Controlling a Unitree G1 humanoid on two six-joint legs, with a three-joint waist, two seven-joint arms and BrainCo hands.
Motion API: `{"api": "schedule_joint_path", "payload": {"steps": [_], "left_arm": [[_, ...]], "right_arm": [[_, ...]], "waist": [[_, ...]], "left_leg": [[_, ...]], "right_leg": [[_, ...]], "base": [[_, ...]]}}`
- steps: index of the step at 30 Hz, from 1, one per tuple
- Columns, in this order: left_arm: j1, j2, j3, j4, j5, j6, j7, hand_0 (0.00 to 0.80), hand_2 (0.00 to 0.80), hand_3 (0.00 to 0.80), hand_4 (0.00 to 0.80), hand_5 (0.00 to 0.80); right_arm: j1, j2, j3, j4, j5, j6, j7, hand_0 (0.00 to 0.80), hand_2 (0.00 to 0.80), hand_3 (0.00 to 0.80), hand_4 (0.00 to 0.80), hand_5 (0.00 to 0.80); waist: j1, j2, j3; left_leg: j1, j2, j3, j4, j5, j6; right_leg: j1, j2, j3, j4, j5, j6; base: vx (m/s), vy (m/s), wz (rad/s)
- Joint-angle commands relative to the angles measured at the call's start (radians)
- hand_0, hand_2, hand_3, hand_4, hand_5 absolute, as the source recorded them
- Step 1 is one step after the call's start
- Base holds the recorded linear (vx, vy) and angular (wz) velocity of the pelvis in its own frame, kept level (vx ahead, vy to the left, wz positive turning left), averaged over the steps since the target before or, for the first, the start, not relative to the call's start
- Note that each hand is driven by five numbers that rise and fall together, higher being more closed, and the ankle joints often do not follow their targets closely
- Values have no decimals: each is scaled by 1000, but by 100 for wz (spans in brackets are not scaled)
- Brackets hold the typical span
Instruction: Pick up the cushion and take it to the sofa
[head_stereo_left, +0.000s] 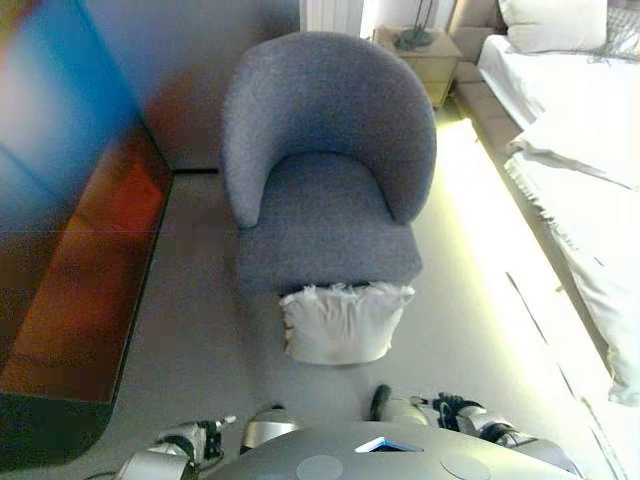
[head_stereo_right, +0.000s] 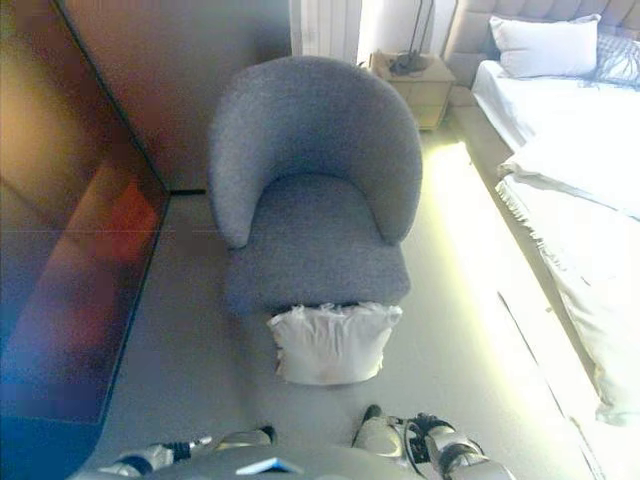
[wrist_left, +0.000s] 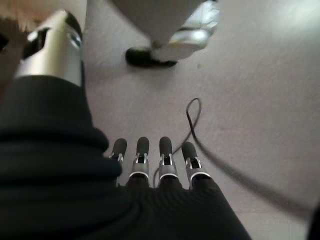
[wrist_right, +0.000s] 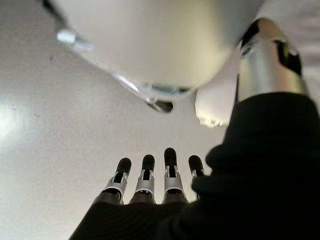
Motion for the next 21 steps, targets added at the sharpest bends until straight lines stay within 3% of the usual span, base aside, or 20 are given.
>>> {"api": "schedule_joint_path", "payload": {"steps": [1, 7, 13, 16, 18, 21], "left_arm": [[-38, 25, 43, 55, -1, -11, 38, 0, 0, 0, 0, 0], [-26, 8, 53, 72, 45, -25, 43, 0, 0, 0, 0, 0], [-38, -21, 35, 54, -12, -70, 88, 0, 0, 0, 0, 0], [-64, -35, 4, 22, -38, -84, 76, 0, 0, 0, 0, 0], [-81, -37, -12, 2, -54, -100, 59, 0, 0, 0, 0, 0], [-111, -40, -21, -16, -94, -151, 57, 0, 0, 0, 0, 0]], "right_arm": [[-24, -7, 27, 44, -71, 4, 31, 0, 0, 0, 0, 0], [-31, -4, 37, 57, -46, 26, 51, 0, 0, 0, 0, 0], [-70, -27, 60, 42, -1, 43, 18, 0, 0, 0, 0, 0], [-102, -51, 67, 17, 33, 44, -29, 0, 0, 0, 0, 0], [-127, -62, 73, 8, 58, 23, -61, 0, 0, 0, 0, 0], [-155, -65, 76, -2, 101, -30, -97, 0, 0, 0, 0, 0]], "waist": [[-3, -28, 21], [8, -39, 7], [16, -21, 46], [19, 8, 84], [23, 28, 112], [16, 27, 134]], "left_leg": [[-49, -74, -17, 54, -59, 105], [-54, -43, -32, 92, -64, 72], [-163, -37, -66, 271, -29, 33], [-234, -25, -50, 289, 26, 8], [-289, 4, -23, 242, 87, -8], [-306, 0, -13, 211, 49, 13]], "right_leg": [[52, -77, -3, -3, -16, 66], [128, -28, -8, -66, -54, 33], [115, -27, -24, -61, -73, -3], [94, -32, -32, -55, -79, -10], [84, -28, -30, -65, -85, -7], [38, -39, -25, -56, -86, -5]], "base": [[223, -188, 1], [179, -236, -1], [32, -100, 1], [-66, 90, 7], [-77, 128, 13], [-67, 106, 4]]}}
